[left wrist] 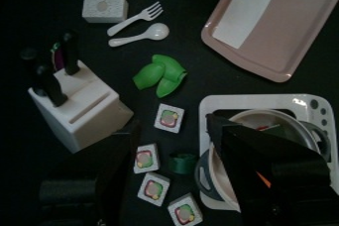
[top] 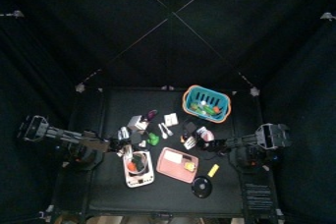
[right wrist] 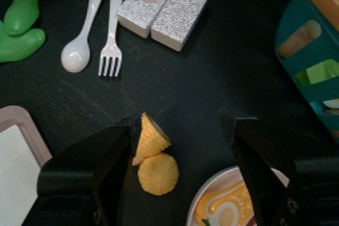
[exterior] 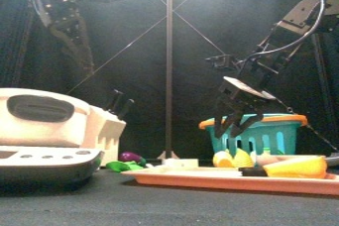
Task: Grab green sushi pieces
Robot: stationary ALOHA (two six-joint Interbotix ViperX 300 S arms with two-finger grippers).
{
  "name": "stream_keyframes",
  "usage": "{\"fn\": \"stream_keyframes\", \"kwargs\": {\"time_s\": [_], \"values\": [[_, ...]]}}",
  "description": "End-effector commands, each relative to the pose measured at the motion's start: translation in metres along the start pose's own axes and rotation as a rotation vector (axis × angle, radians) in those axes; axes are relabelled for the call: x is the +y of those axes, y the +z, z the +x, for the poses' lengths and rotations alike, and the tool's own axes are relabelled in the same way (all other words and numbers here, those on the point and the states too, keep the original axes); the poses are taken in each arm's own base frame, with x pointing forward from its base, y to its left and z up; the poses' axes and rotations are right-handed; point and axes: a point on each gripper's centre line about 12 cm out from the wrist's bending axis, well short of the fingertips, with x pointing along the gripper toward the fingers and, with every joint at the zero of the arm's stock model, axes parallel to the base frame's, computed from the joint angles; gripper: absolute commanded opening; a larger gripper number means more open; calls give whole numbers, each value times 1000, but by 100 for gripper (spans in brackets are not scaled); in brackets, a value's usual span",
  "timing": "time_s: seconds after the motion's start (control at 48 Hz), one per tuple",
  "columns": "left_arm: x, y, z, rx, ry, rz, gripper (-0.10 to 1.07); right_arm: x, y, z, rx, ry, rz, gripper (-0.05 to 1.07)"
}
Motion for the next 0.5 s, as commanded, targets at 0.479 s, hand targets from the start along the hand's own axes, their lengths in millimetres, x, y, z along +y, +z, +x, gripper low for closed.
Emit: {"fn": "stream_keyframes", "kwargs": {"time_s": [0.479], "values": [[-36, -32, 20, -89, -197, 113, 91, 6, 11, -2, -22, 20, 15, 95]]}}
